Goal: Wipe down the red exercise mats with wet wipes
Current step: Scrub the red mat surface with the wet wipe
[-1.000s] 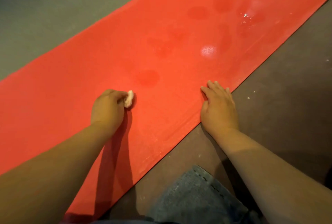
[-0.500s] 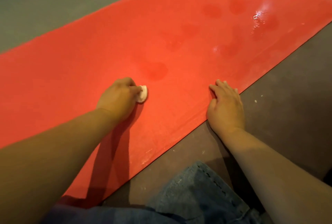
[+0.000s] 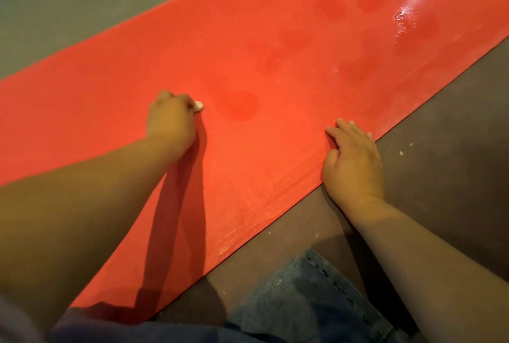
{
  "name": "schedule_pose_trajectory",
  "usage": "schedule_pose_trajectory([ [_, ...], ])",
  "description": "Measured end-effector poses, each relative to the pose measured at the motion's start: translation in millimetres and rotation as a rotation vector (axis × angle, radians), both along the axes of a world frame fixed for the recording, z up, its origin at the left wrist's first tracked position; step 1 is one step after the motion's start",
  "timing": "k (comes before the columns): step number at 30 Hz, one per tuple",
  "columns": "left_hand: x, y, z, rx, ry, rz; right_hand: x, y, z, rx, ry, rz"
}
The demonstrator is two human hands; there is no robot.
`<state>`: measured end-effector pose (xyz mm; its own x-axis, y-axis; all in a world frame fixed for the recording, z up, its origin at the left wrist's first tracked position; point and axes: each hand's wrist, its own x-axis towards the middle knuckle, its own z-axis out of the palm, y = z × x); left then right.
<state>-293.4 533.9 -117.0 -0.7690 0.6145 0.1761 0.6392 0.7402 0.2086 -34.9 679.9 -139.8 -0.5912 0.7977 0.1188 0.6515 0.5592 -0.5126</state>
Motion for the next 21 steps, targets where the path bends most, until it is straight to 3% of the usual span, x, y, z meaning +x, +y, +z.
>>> schedule_pose_trajectory([
  [5,112.5,-24.0,11.8,0.081,-0.162,-0.595,-0.4,-0.7,-0.2,0.000,0.016,-0.010],
  [8,109.4,-26.4,10.5,0.006,-0.168,-0.781,2.6,-0.4,1.3,-0.008,0.015,0.002],
  [10,82.6,-9.8,7.0,0.002,-0.039,-0.695,4.1,0.1,2.7,-0.012,0.017,0.003],
  [12,46.0,7.9,2.4,0.060,0.017,-0.391,4.0,-0.3,3.4,-0.017,0.020,0.011],
  [14,19.2,21.4,1.2,0.124,-0.056,-0.071,2.8,-0.1,3.1,-0.022,0.026,0.013],
  [16,28.8,26.6,4.7,0.101,-0.109,-0.008,1.0,0.2,1.2,-0.025,0.035,0.001],
  [21,120.0,-7.5,13.2,0.045,-0.193,-0.717,2.1,0.6,-2.1,-0.014,0.042,-0.013],
])
